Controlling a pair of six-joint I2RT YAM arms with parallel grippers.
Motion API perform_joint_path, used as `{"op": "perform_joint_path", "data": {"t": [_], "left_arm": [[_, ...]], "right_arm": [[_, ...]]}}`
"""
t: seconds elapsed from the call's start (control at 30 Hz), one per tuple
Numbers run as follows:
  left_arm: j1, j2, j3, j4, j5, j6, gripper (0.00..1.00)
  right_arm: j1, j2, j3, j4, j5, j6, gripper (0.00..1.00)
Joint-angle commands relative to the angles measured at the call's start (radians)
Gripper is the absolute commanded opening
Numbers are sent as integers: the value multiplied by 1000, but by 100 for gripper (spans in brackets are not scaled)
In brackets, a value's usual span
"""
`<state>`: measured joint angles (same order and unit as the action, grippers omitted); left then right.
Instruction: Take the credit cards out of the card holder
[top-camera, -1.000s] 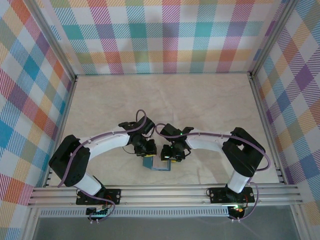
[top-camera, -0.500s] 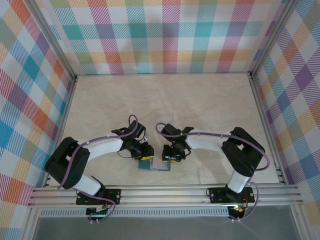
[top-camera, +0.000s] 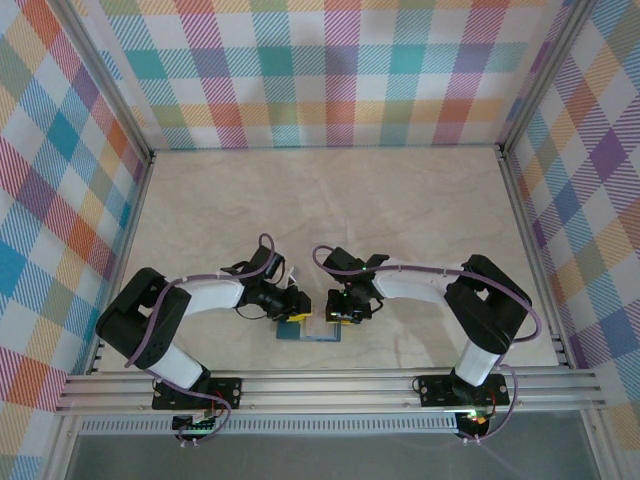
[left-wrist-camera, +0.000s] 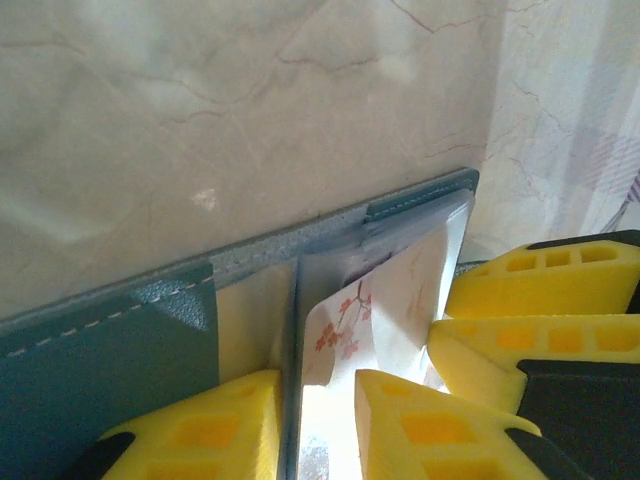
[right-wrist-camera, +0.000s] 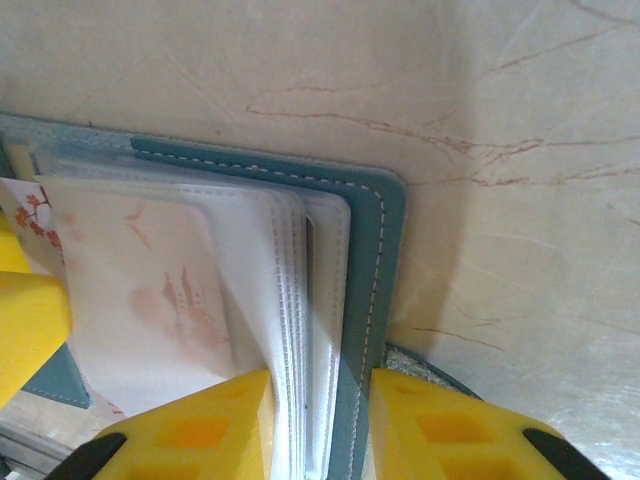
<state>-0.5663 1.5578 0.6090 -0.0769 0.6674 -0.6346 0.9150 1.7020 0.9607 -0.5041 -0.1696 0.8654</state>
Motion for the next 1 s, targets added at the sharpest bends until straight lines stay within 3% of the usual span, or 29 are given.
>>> {"op": "perform_joint_path", "data": {"t": [0.0,0.2,0.47,0.8,0.97], "left_arm": [[11,28,-20,24,67,44,23],[11,73,-31,59,107,37,15],[16,-18,-31,-53,44,67,8],[16,-141,-18,-234,-74,108,7],[16,-144,-13,-211,-37,90,9]], "right_arm": [[-2,18,-48,-8,33,29,30],[-2,20,-48,-32,39,35,30],[-5,-12,-39,-40,69,37,38],[-7,-1,-22,-71,58,20,34],[-5,-8,-23,-46,36,6,35]]}}
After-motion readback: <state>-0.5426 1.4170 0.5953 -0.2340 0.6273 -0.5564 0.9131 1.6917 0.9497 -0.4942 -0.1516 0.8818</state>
